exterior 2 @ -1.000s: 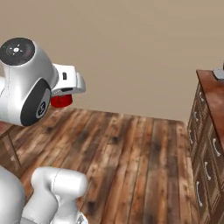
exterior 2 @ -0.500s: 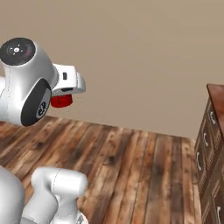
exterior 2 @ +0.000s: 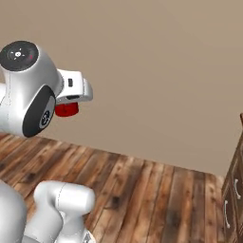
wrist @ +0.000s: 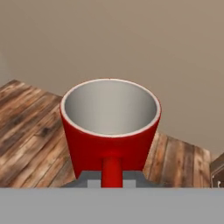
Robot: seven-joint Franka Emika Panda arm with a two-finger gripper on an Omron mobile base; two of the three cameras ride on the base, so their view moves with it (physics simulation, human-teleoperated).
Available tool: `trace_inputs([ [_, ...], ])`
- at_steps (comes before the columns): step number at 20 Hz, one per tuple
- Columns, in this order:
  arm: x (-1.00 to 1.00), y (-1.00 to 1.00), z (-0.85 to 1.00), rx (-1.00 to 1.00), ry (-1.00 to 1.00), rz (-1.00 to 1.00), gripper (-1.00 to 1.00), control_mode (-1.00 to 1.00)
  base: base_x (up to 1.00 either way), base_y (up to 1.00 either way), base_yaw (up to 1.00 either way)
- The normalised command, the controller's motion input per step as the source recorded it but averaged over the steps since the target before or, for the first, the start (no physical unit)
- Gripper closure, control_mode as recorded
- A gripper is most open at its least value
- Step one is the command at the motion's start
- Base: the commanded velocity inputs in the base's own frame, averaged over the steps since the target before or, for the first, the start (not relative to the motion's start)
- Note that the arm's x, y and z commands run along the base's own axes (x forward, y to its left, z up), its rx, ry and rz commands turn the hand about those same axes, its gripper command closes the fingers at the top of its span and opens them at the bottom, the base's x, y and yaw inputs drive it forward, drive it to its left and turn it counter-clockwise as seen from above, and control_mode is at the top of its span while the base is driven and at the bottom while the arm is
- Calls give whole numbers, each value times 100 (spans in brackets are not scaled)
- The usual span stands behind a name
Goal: There is a tray on the dining counter. Grab the cup, mug, and pitcher and place them on the tray. The pitcher may be placed next to the tray if it cannot fit the tray.
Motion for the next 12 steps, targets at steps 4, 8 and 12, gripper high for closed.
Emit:
trace_inputs([
  [4,0,0,0,0,0,0,100,100,100,0,32],
  [8,0,0,0,0,0,0,100,100,81,-16,71],
  [12,0,0,0,0,0,0,100,100,60,-27,98],
])
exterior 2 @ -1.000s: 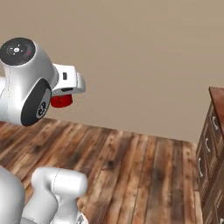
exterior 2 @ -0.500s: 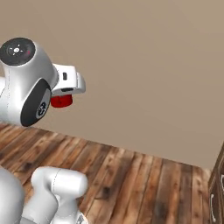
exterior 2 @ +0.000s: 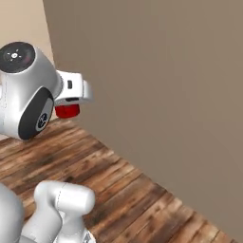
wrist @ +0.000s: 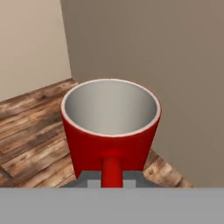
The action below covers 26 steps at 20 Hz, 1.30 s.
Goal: There is a tray on the dining counter. Grab the cup, mug, and pitcher and place them on the tray. The pitcher may be placed next to the tray if it cannot fit the tray.
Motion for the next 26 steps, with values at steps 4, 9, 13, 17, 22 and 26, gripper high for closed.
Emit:
trace_inputs([
  [4,0,0,0,0,0,0,100,100,49,-18,100],
  [9,0,0,0,0,0,0,100,100,41,-26,99],
  [13,0,0,0,0,0,0,100,100,29,-46,96],
  [17,0,0,0,0,0,0,100,100,24,-51,96],
  [22,0,0,0,0,0,0,100,100,39,-79,83],
  [26,0,0,0,0,0,0,100,100,45,-98,71],
])
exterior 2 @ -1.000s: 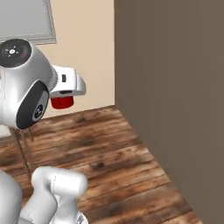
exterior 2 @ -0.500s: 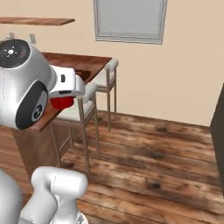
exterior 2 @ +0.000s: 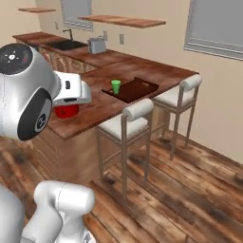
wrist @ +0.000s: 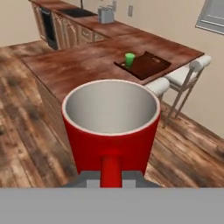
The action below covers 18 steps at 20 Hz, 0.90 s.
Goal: There is a tray on the dining counter. Grab the cup, mug, and pitcher and place them on the tray. The pitcher may be placed next to the tray if it cannot fit the tray.
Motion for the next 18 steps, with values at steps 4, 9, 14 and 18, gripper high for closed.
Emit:
trace_inputs([
  [4,0,0,0,0,0,0,100,100,44,-100,67],
  [9,0,0,0,0,0,0,100,100,43,-100,64],
  [14,0,0,0,0,0,0,100,100,43,-95,55],
  [18,0,0,0,0,0,0,100,100,36,-77,45],
])
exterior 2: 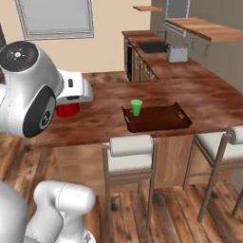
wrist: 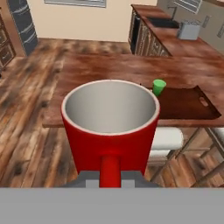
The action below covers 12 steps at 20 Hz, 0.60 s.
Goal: There is a tray on the dining counter. Grab the cup, mug, and pitcher and place them on the tray. The pitcher may be placed next to the tray if it cannot fit the tray.
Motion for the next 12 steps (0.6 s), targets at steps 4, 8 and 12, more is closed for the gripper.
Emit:
trace_inputs([
  [4,0,0,0,0,0,0,100,100,36,-52,38],
  [8,0,0,0,0,0,0,100,100,41,-38,27],
  [12,0,0,0,0,0,0,100,100,44,-32,19],
])
